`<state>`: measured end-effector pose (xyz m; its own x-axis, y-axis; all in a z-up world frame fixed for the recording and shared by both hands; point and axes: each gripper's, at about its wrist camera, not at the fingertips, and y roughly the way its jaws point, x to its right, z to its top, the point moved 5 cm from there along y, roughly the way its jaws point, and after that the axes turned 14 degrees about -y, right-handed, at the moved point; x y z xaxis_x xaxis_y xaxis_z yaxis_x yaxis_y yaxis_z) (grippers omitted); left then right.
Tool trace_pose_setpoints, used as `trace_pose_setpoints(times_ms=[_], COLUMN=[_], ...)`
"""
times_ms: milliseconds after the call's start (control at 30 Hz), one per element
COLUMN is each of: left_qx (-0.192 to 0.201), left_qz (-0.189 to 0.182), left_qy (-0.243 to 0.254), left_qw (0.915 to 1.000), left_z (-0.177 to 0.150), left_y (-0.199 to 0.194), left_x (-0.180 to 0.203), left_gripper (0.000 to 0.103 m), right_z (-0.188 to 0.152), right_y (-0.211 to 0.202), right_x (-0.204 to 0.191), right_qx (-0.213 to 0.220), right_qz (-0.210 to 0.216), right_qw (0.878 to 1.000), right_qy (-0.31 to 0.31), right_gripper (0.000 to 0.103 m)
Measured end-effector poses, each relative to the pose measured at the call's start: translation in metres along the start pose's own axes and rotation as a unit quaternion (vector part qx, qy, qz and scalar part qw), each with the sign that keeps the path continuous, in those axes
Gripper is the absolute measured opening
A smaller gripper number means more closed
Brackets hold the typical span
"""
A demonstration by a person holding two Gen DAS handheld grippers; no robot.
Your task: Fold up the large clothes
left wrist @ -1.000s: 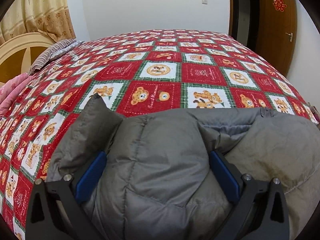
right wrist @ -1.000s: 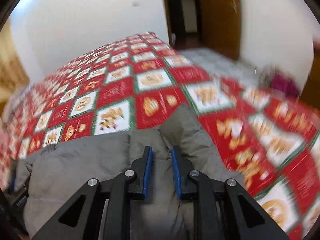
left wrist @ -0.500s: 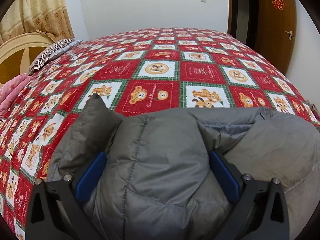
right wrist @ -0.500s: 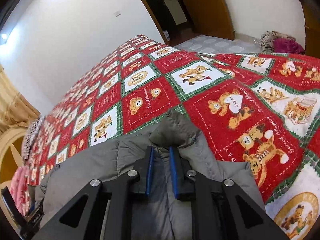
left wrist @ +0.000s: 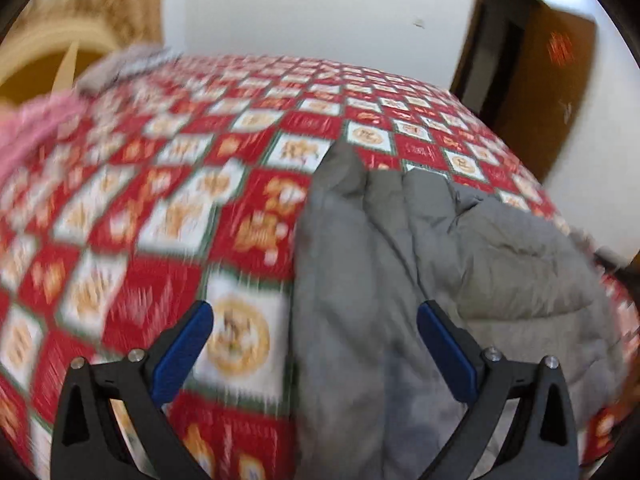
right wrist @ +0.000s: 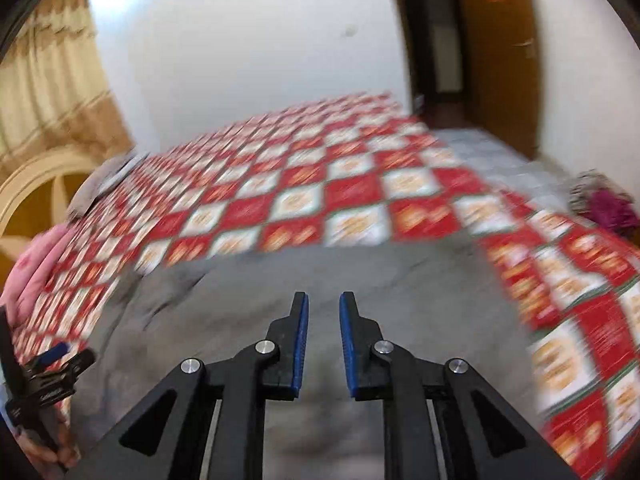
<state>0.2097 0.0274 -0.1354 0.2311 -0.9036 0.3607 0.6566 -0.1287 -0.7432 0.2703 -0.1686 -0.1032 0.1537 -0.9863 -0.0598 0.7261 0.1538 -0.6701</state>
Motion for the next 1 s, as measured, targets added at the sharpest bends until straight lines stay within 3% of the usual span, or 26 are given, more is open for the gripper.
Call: trace_pose_setpoints(times_ms=[100,233,333,467,600,733,833,900,1000], left_qx=[-0.018,-0.079,-0.049,-0.048,-0.037,-0.047,-0.042,-0.045,-0.048], left_qz=[-0.049,-0.093,-0.078,-0.074,-0.075,-0.115,-0.114,-0.122,-0.134], left_qy=[-0.062,-0.108,-0.069,-0.036,-0.046,-0.048,-0.044,-0.066,-0.088], left_qw=[0.9967,0.9866,0.9934,0.9955,0.9954,0.9910,0.9916,0.9894,0.9860], left_z=[-0.010,-0.024,-0.028,-0.033,-0.032,-0.039,-0.040,-0.037,-0.033], left_y=[0.006,0.037,0.043,0.050,0.054,0.049,0.046,0.048,0.051], left_x=[-0.011,-0.008,0.009,0.028,0.033,0.041,0.040,0.037,0.033], left_gripper=[0.103,0.103,0.103,0.103,0.103,0.103,0.101,0.091,0.084], right_z=[-0.013,-0.031,-0.041,-0.043,-0.043,-0.043,-0.044,-0.044,-0.045], right_y=[0.031,0.065,0.072,0.078,0.080,0.083,0.083,0.082,0.081], right_x=[-0.033,-0.047,-0.045,-0.048,-0.049,-0.054,-0.053,-0.052,-0.054], right_qx=[-0.019,-0.039,-0.044,-0.043,-0.045,-0.051,-0.049,-0.048,-0.046], right_qz=[0.012,-0.007,-0.018,-0.037,-0.049,-0.068,-0.066,-0.065,-0.064], right_qw=[1.000,0.999,0.998,0.997,0.995,0.993,0.993,0.993,0.993], right_qy=[-0.014,-0.038,-0.039,-0.059,-0.068,-0.086,-0.085,-0.084,-0.083], right_gripper=[0.015,0.015,0.015,0.015,0.015,0.015,0.015,0.015,0.015])
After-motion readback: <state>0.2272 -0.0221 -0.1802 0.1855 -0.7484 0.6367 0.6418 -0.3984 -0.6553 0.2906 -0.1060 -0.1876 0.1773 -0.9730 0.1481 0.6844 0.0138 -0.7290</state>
